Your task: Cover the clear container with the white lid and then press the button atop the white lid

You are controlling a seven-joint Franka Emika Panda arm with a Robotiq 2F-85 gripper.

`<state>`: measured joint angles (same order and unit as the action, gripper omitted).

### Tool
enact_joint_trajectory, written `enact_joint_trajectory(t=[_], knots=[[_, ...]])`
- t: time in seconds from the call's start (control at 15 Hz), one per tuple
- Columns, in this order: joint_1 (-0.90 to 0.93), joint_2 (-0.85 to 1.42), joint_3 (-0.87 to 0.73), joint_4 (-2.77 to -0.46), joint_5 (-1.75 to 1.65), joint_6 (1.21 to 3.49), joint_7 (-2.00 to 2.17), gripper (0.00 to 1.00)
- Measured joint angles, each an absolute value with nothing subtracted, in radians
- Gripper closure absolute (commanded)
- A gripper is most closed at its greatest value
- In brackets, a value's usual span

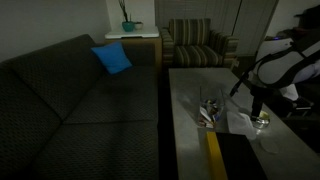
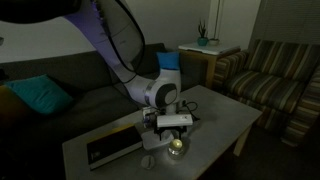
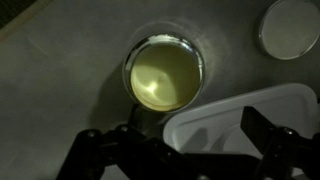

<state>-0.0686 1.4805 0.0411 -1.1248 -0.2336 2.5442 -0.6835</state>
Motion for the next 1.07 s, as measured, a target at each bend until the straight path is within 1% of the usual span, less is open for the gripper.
enact_joint_trajectory(t=[0.6,1.07], knots=[[-0.011,1.481,0.058,-1.138,-0.247,2.545,-0.742,0.0],[-0.003,1.481,0.073,-1.176,-0.247,2.548,-0.75,0.0]])
